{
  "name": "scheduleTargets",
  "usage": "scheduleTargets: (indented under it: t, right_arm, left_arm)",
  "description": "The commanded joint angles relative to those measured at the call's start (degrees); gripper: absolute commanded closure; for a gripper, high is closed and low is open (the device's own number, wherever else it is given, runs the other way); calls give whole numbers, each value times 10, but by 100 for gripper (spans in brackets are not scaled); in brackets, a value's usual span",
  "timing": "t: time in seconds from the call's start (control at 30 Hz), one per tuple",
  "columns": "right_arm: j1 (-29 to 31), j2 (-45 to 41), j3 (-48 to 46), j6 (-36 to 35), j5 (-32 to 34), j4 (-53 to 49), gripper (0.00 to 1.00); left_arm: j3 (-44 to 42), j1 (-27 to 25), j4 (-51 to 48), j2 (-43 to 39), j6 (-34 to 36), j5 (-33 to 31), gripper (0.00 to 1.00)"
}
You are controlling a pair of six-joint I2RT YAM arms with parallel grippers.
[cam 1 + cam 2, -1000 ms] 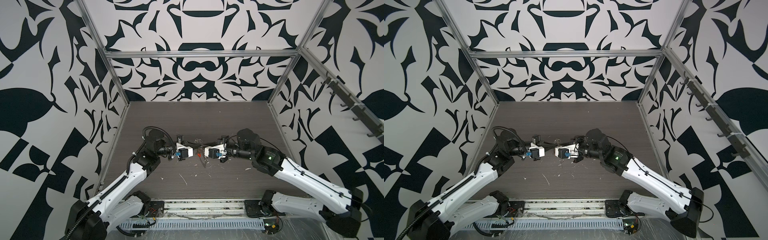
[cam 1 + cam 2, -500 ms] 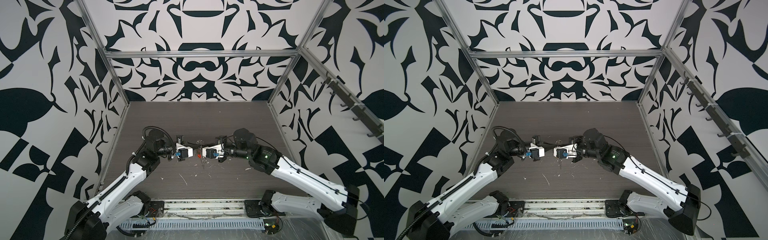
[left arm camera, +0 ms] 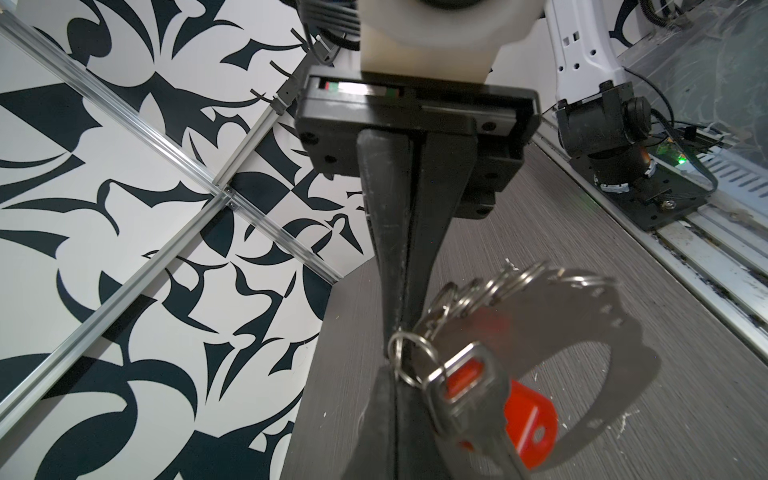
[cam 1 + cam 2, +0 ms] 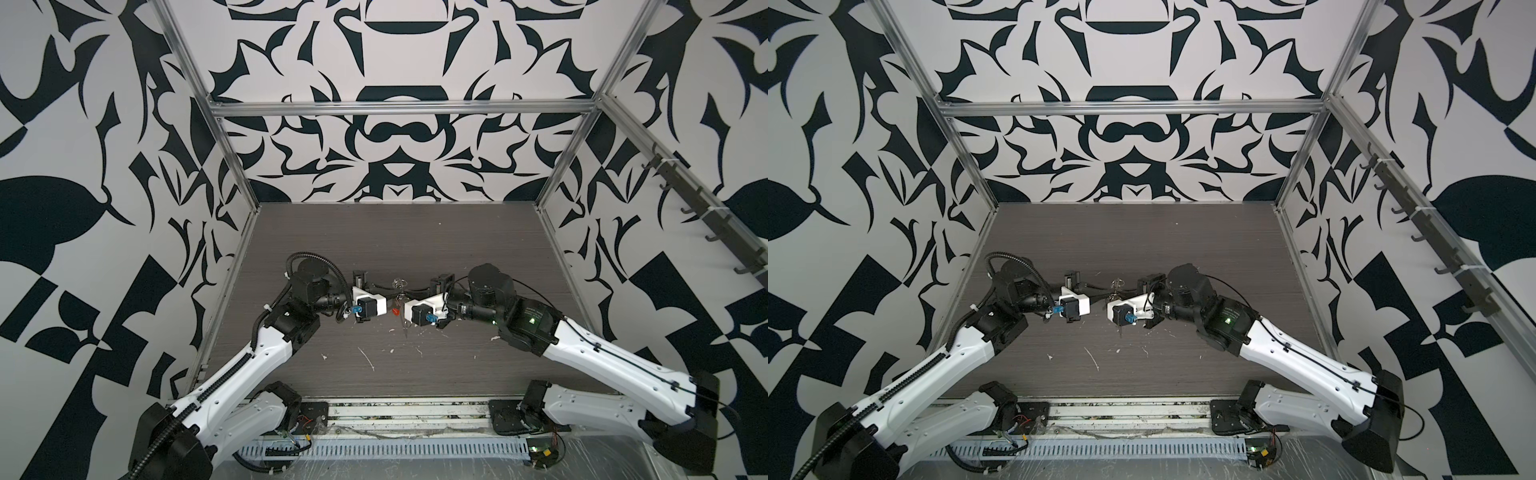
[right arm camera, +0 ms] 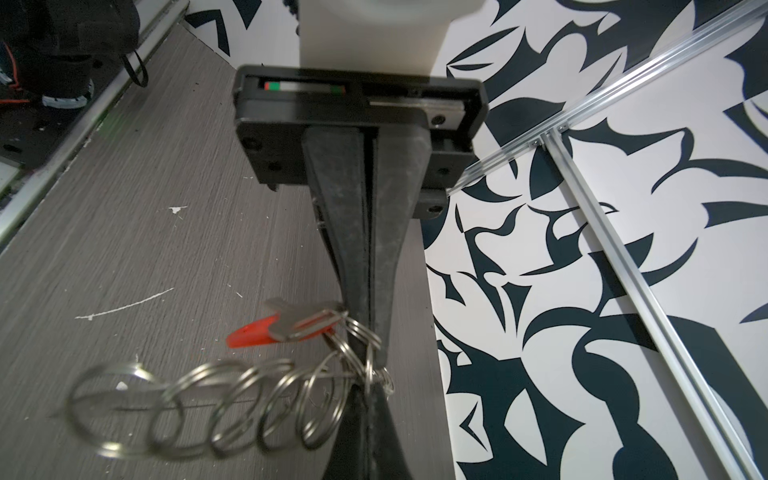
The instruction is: Remove the keys from the keyring
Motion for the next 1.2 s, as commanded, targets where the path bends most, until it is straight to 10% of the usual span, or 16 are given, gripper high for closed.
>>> scheduleTargets:
  t: [0.0, 1.17]
  right_arm:
    - [6, -22, -3, -33, 29, 79, 100]
    - [96, -14, -41, -393, 183, 267, 100]
  left_arm:
    - [21, 2, -41, -12, 16, -13, 89]
    - [110, 73, -187, -26, 75, -1, 79]
